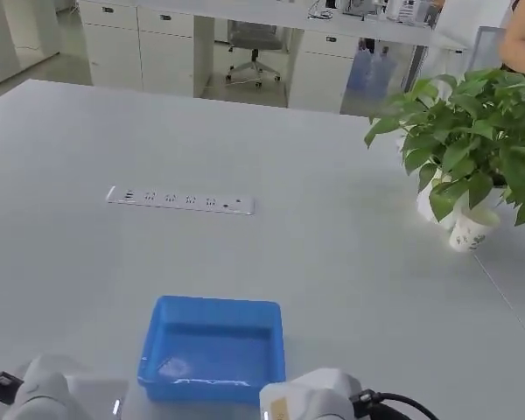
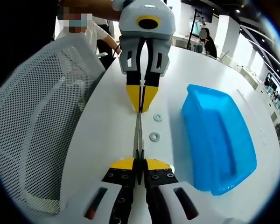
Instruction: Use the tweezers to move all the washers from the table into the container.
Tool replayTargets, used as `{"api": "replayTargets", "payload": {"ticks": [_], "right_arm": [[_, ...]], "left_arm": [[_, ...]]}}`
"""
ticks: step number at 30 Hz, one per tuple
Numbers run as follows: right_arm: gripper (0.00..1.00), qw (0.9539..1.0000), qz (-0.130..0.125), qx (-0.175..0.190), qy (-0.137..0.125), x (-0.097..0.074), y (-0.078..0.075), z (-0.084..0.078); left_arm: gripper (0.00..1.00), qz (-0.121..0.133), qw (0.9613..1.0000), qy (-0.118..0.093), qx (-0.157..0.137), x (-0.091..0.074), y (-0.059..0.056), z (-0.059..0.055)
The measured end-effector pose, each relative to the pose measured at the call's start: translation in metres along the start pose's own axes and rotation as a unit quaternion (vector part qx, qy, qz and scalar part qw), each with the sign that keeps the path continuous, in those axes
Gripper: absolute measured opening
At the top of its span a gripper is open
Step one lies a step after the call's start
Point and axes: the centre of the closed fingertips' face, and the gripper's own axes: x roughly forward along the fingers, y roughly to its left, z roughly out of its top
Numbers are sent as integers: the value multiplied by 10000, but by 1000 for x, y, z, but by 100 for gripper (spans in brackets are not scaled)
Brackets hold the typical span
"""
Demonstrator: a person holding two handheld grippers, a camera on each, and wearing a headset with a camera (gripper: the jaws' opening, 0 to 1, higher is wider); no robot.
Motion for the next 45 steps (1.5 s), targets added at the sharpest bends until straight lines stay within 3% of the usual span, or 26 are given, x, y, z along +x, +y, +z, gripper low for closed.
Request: {"api": "replayTargets", "payload": {"ticks": [19, 28, 45], "right_arm": [[9, 10000, -27, 22, -6, -3, 0, 1], [10, 10000, -65, 32, -17, -6, 0, 2], [10, 9995, -169, 228, -104, -13, -3, 4]], "left_arm": [[4, 72, 9997, -230, -3, -20, 2, 22], [4, 125, 9989, -445, 16, -31, 4, 40], [4, 145, 9973, -659, 290, -41, 7, 75]]}}
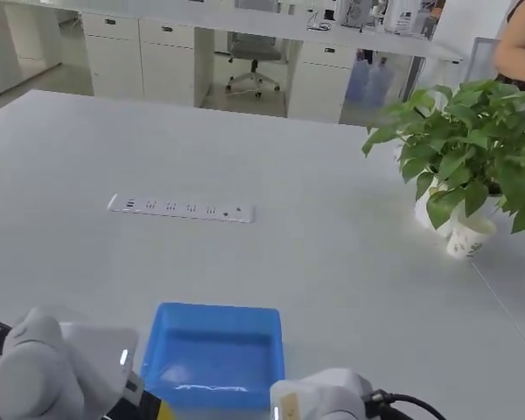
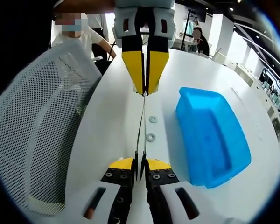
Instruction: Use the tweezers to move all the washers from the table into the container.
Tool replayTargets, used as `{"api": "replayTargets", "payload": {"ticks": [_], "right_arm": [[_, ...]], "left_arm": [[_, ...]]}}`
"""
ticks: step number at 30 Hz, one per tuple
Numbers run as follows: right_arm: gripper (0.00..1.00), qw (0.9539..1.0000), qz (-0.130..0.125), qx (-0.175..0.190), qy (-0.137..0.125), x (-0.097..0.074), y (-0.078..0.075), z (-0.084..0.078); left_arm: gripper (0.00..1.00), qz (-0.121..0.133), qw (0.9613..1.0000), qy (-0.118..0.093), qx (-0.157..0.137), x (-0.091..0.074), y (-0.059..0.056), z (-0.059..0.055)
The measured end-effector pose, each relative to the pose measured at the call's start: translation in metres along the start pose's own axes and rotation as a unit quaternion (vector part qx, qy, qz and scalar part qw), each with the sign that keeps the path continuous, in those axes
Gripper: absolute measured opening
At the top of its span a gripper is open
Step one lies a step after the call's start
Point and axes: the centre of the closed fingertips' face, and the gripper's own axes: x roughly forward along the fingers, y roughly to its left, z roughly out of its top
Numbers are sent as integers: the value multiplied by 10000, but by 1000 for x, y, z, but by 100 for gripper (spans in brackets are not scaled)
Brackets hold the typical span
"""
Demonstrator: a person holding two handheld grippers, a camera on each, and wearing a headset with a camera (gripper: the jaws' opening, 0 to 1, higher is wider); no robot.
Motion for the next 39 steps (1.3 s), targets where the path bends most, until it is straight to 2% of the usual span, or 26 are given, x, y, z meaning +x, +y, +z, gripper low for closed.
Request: {"api": "replayTargets", "payload": {"ticks": [8, 14, 17, 19, 23, 30, 39], "right_arm": [[8, 9998, -93, 154, -45, -6, -3, 0], [8, 9995, -158, 242, -125, -11, -5, 2], [7, 9990, -227, 301, -226, -13, -7, 3], [7, 9981, -289, 396, -382, -15, -9, 7], [7, 9968, -326, 446, -582, -18, -11, 14], [6, 9955, -383, 420, -759, -19, -13, 23], [6, 9945, -450, 398, -859, -21, -16, 25]], "left_arm": [[5, 8, 9997, -224, 71, 1, 4, 22], [5, 27, 9995, -307, 108, 0, 6, 30], [5, 60, 9992, -392, 112, -1, 7, 33], [5, 116, 9986, -494, 120, -2, 9, 37], [6, 139, 9982, -570, 128, -3, 10, 40], [8, 189, 9971, -737, 28, -3, 12, 44], [10, 240, 9963, -811, -177, -6, 14, 37]]}}
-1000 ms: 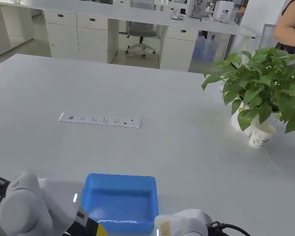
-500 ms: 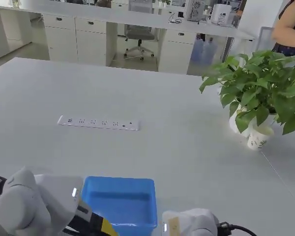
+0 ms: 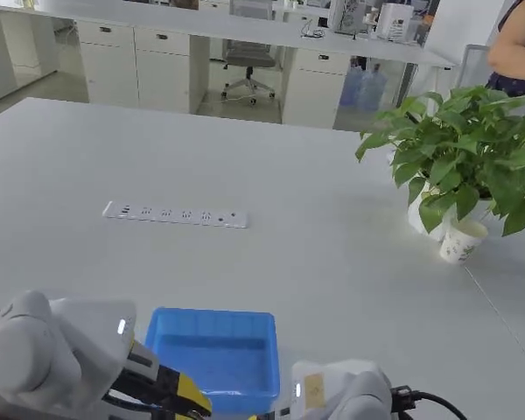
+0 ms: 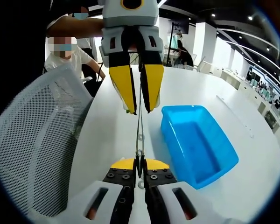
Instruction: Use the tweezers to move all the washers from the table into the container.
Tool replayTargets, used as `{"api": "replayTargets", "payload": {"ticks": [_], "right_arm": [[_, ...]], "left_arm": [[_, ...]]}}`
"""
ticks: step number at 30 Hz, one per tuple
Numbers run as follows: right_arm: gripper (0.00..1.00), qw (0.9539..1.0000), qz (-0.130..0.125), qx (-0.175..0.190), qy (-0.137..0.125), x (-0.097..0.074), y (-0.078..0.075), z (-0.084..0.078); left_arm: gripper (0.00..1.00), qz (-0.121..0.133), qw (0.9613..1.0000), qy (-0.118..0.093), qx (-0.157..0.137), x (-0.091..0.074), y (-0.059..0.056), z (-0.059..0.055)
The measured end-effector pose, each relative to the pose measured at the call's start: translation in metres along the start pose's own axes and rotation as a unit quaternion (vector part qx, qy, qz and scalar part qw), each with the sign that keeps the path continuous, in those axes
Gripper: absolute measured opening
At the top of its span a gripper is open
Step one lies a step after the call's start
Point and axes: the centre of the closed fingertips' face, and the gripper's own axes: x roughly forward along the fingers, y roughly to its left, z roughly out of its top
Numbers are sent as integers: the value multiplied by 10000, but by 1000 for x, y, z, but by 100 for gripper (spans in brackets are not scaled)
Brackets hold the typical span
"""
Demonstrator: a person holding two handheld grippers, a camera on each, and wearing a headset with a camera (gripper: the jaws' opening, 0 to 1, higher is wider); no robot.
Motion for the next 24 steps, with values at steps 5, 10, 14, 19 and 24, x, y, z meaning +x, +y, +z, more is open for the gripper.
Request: {"api": "replayTargets", "payload": {"ticks": [5, 10, 14, 19, 24], "right_arm": [[6, 10000, 15, 36, -89, -1, 1, 3], [6, 9997, 30, 63, -214, 1, 3, 8], [6, 9997, 20, 87, -239, 1, 3, 9], [7, 9999, 56, 21, -159, 3, 4, 7], [7, 9998, 188, -60, -41, 7, 11, 5]], "left_arm": [[9, -30, 9998, -145, -93, 1, -3, 2], [7, -37, 9994, -293, -168, 2, -4, 5], [7, -38, 9991, -373, -176, 2, -3, 7], [6, -119, 9993, -326, -144, 5, -6, 7], [5, -261, 9993, -245, -115, 7, -14, 5]]}}
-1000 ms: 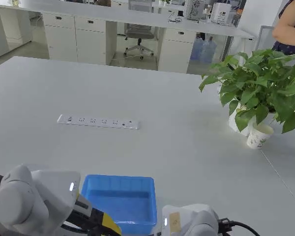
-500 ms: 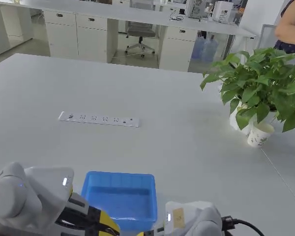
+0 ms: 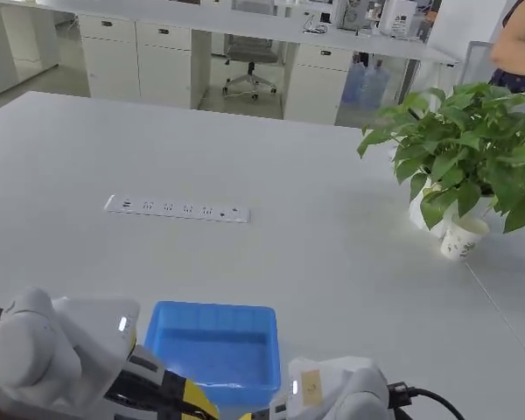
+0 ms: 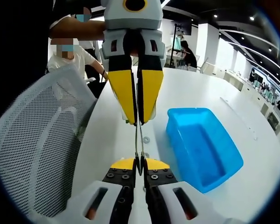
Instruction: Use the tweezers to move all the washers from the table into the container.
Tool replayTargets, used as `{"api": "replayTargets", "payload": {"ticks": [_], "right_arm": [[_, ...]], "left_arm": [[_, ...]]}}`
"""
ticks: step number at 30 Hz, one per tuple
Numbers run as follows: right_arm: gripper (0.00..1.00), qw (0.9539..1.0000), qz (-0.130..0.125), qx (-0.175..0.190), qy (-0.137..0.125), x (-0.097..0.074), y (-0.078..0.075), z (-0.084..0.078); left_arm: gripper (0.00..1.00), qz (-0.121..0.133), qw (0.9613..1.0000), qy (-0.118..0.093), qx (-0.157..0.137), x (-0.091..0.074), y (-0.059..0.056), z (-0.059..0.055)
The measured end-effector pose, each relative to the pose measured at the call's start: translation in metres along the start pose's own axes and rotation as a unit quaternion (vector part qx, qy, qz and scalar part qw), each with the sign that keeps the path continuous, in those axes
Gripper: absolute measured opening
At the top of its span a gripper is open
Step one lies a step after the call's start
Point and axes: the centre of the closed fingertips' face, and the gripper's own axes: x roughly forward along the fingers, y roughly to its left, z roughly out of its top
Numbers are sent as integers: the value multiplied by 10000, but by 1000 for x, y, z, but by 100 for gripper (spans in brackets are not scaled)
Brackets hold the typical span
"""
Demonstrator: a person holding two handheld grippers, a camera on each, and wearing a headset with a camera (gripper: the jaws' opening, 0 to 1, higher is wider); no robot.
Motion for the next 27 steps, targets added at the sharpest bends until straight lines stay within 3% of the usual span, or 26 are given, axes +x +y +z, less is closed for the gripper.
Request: {"api": "replayTargets", "payload": {"ticks": [17, 27], "right_arm": [[9, 9999, 106, -81, 80, 10, 7, -1], [13, 9999, 41, -82, 112, 9, 6, -4]], "left_arm": [[4, -158, 9999, 10, 43, 9, -6, 0], [4, -192, 9998, 26, 3, 10, -6, -1]]}}
